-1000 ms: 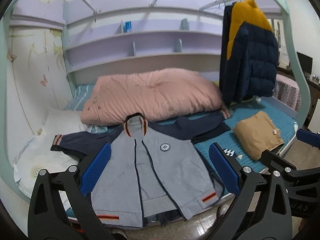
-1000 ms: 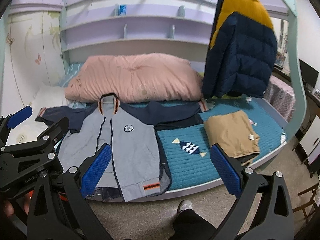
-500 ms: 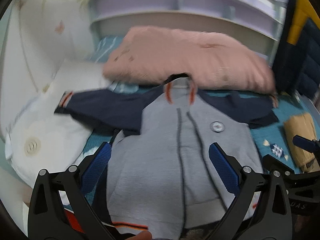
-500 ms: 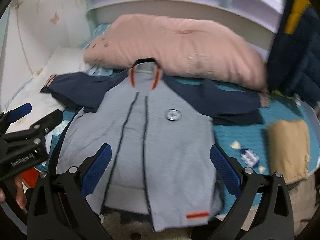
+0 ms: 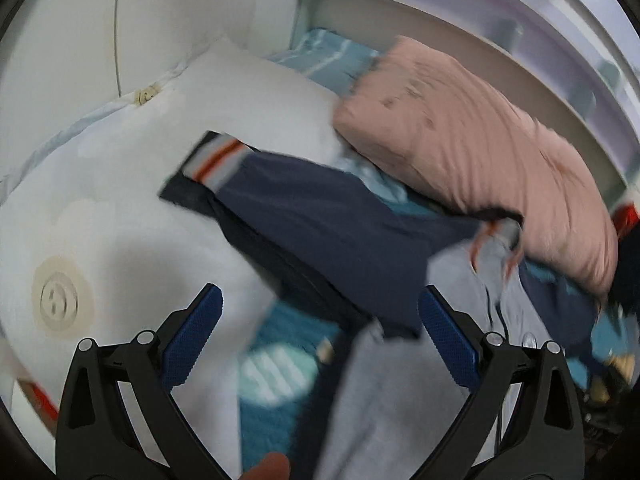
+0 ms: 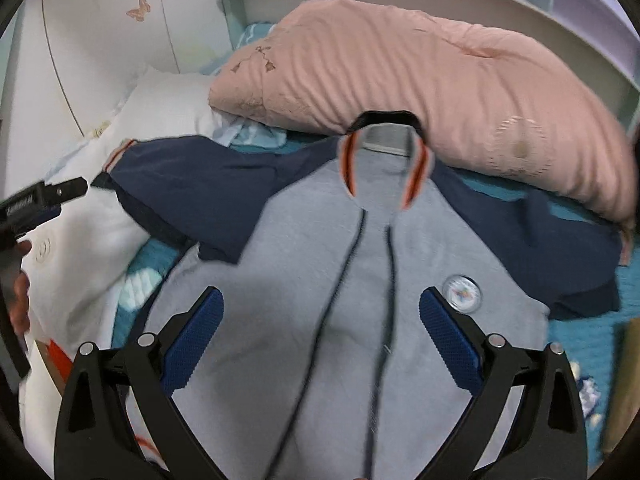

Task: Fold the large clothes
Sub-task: 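Move both tools down toward the grey zip jacket on the bed, then grasp the orange-striped sleeve cuff with the left tool and lift it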

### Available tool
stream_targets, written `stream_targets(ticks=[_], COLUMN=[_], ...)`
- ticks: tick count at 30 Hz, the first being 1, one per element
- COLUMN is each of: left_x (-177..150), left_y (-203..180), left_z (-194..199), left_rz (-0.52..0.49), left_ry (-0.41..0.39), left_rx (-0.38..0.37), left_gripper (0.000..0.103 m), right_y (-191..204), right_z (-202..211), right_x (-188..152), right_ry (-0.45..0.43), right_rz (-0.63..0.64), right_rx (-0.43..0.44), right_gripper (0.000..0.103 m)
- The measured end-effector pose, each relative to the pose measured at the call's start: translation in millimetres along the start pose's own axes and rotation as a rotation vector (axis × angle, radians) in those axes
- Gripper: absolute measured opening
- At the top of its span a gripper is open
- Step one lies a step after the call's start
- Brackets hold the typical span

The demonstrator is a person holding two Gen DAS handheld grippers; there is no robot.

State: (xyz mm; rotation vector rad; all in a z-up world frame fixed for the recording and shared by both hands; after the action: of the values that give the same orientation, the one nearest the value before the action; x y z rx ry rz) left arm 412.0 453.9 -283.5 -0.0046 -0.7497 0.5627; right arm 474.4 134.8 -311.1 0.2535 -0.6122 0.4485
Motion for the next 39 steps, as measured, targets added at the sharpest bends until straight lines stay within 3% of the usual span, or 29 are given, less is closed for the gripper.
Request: stream_targets(ticks=[1, 5, 9, 13, 19, 20, 21, 22, 27, 32, 36, 39], left_x=[8.4, 45.0, 67.9, 77.9, 80.9, 82.1, 83.5, 85.3, 80.6, 83.0, 87.9, 89.2], left_y=[10.4, 62.4, 96.1, 118.8, 127.6, 128.4, 128.6, 129.4, 128.1, 126.6, 123.6, 120.5], left_z=[-7.5, -41.3, -71.9, -98.2, -115.7, -116.7, -116.4, -116.3, -117.6, -119.7, -123.5, -122.5], left_rz=[0.014, 0.141, 0.216, 0.334, 0.371, 0.377, 0.384, 0.395, 0.426, 0.437, 0.379, 0.363], left_ry=[-0.006, 0.01, 0.029, 0.063, 0.098, 0.101, 0.097, 0.098, 0.157, 0.134, 0.087, 0.063], left_rx=[0.009, 0.043, 0.075, 0.057, 0.061, 0.059, 0.06, 0.04, 0.025, -0.007, 0.037, 0.016], left_gripper=[0.098, 0.098, 0.098, 0.097, 0.096, 0.093, 0.074, 0.066, 0.066, 0.063, 0.029, 0.016], right_y=[0.5, 4.6, 6.5, 5.7, 3.1, 2.4, 1.8, 1.6, -0.2, -0.5, -0.8, 0.3], right_z=[-9.7, -40.4, -70.8, -87.7, -103.4, -104.9, -107.0, -108.1, -110.9, -112.5, -116.0, -117.3], right_x=[1.8, 3.2, -0.5, 1.8, 11.4, 12.4, 13.5, 14.1, 14.4, 15.1, 15.0, 16.2], right_ry=[0.013, 0.052, 0.113, 0.136, 0.14, 0.14, 0.141, 0.142, 0.149, 0.147, 0.153, 0.149], right_rz=[-0.002, -0.019, -0.027, -0.036, -0.038, -0.04, -0.041, -0.041, -0.047, -0.042, -0.043, -0.038], right_rx=[0.001, 0.052, 0.086, 0.103, 0.121, 0.122, 0.124, 0.124, 0.127, 0.127, 0.119, 0.119], right_gripper=[0.092, 0.06, 0.059, 0.059, 0.059, 0.059, 0.059, 0.059, 0.059, 0.059, 0.059, 0.059])
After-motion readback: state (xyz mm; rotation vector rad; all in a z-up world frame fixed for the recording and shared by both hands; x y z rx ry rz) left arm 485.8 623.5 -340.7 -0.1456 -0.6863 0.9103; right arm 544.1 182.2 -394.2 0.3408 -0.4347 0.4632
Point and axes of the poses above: each gripper's, at about its wrist camera, not at the fingertips, and z roughly against the way its jaws point, y to its left, x to its top, the point moved 3 cm from there along -z, roughly the way its jaws point, and after that the axes turned 1 degree about -z, right-handed, at the moved point
